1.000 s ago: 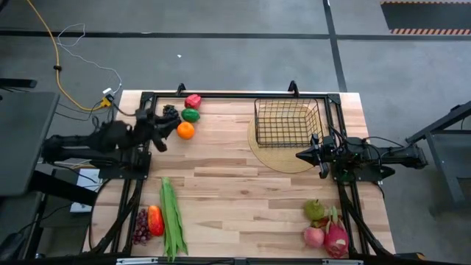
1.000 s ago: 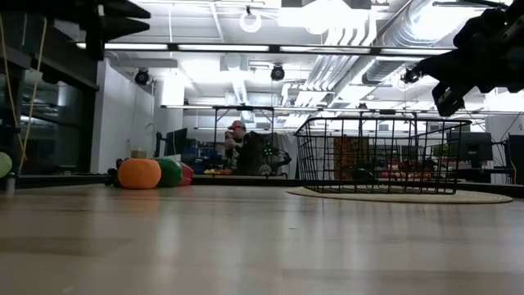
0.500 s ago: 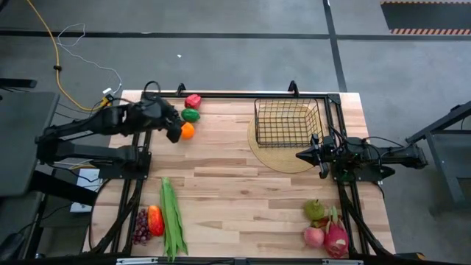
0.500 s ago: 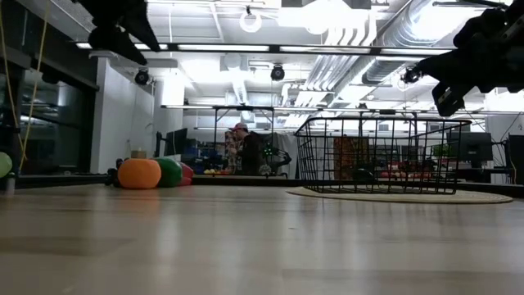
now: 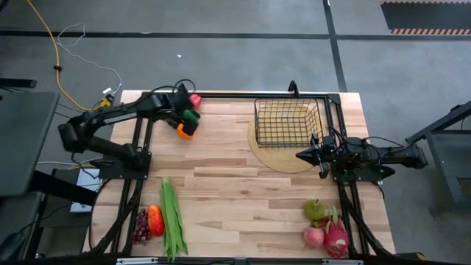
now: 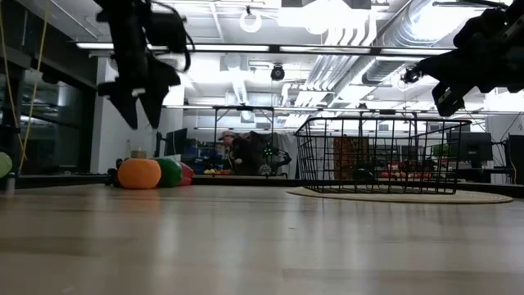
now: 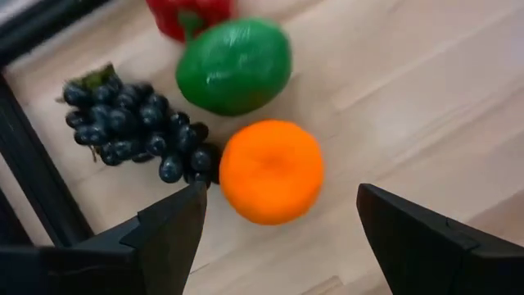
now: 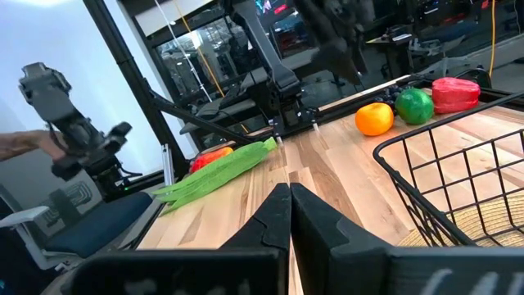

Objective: Build produce basket
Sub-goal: Put the orange into the black wire basket

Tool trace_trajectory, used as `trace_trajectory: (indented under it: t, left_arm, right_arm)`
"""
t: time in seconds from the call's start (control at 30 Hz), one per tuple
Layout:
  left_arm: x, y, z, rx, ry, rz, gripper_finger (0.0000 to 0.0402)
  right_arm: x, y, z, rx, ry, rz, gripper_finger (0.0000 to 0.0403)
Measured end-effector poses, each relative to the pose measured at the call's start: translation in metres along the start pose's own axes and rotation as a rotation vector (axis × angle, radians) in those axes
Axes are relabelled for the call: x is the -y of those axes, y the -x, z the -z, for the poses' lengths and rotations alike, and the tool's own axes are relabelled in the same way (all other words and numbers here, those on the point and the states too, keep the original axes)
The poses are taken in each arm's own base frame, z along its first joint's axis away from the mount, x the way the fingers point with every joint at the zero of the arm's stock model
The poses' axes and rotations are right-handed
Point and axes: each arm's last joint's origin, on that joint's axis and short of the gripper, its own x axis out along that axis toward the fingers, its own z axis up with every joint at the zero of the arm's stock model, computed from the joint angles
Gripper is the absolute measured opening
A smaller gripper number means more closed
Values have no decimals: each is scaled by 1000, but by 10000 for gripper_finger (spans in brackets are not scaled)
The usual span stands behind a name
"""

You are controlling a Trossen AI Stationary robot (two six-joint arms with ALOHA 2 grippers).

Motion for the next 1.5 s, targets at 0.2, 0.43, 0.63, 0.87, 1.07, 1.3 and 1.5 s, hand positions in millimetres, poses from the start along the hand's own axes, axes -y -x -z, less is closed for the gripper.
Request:
trace_trajectory:
  t: [0.2, 0.43, 0.63, 0.87, 1.07, 1.3, 1.5]
  left_arm:
    - [8, -33, -6, -127, 1, -43, 306]
    - [16, -59, -10, -189, 2, -65, 306]
    - [21, -69, -17, -144, 10, -68, 306]
    - [21, -71, -18, -125, 12, -82, 306]
    - [20, -71, -19, -117, 11, -90, 305]
    - [20, -71, -19, -109, 6, -109, 253]
    - [19, -71, -19, -105, 0, -118, 180]
  right_arm:
    - [0, 0, 0, 0, 0, 0, 0]
    - [0, 0, 0, 0, 0, 0, 0]
    - [0, 0, 0, 0, 0, 0, 0]
    - [0, 0, 0, 0, 0, 0, 0]
    - [0, 0, 0, 0, 0, 0, 0]
    - [0, 0, 0, 0, 0, 1, 0]
    - [0, 0, 0, 0, 0, 0, 0]
